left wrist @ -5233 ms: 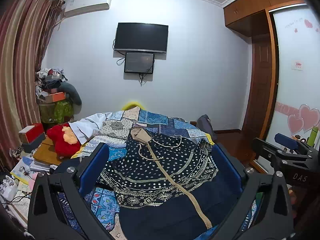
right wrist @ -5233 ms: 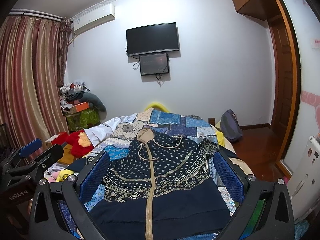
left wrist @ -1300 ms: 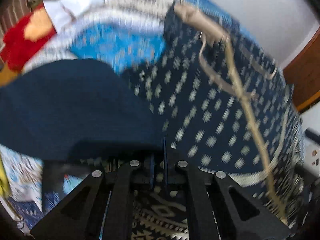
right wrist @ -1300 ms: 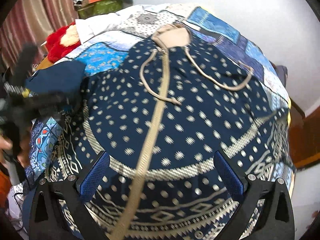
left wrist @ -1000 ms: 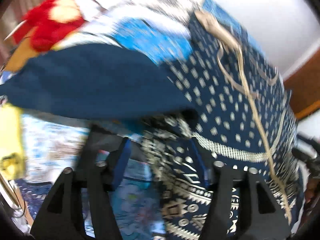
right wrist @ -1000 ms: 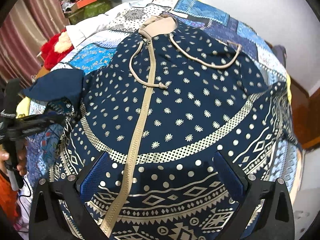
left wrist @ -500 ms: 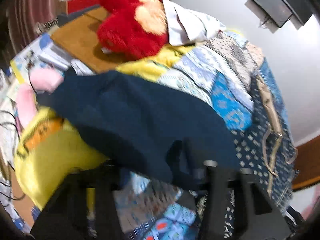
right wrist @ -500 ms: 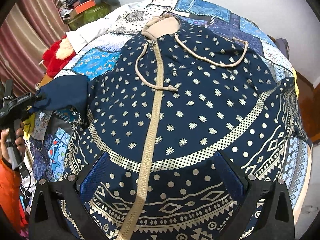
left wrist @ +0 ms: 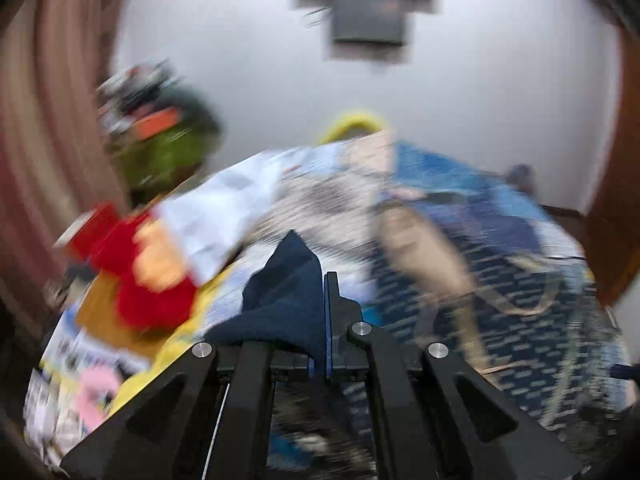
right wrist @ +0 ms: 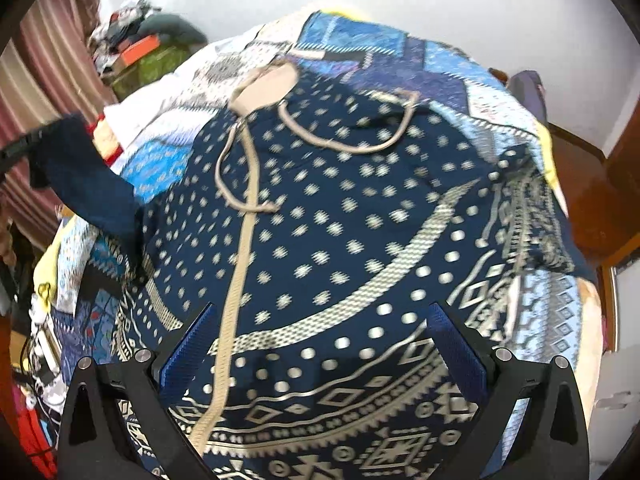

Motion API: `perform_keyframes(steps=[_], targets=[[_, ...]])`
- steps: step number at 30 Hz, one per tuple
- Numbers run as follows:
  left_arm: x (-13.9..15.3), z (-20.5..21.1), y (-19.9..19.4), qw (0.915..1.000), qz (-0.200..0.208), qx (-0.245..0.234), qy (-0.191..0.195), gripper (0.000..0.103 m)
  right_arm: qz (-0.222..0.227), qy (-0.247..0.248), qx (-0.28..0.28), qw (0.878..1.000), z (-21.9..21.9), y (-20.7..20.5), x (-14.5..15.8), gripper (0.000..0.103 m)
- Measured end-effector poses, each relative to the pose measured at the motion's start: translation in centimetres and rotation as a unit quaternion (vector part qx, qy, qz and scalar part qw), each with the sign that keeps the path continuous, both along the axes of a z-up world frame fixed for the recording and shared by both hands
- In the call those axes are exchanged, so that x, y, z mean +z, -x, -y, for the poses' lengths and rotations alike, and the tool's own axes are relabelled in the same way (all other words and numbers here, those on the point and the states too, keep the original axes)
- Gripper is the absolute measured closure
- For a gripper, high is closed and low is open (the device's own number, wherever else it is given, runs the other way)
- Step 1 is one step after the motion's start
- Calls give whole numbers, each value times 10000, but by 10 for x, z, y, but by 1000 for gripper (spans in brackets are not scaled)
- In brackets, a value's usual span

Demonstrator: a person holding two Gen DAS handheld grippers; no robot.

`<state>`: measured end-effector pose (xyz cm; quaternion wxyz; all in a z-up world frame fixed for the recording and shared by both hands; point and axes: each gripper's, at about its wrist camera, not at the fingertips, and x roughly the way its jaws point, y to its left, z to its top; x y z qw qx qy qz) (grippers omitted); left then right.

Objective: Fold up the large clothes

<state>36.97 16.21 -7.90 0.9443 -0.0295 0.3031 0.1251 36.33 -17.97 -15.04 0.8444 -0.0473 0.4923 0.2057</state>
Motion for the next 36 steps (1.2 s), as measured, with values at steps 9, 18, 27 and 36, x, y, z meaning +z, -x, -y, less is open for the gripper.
perform_keyframes(steps=[9, 18, 27, 36], targets=[[-45, 160, -68, 9736, -794, -2068, 543, 101, 445, -52, -414, 9981, 65, 4, 28, 0], [-161, 240, -41, 9211, -2467, -2967, 514, 92, 314, 201, -626, 9973, 114, 11, 18, 0], [-107, 141, 11, 9499, -1777, -2346, 1049, 31, 265, 64, -212, 9994, 69, 7, 16, 0], [-165, -4, 51, 9649, -2409, -765, 719, 31, 4, 498, 447, 9978, -23, -17, -21, 0]])
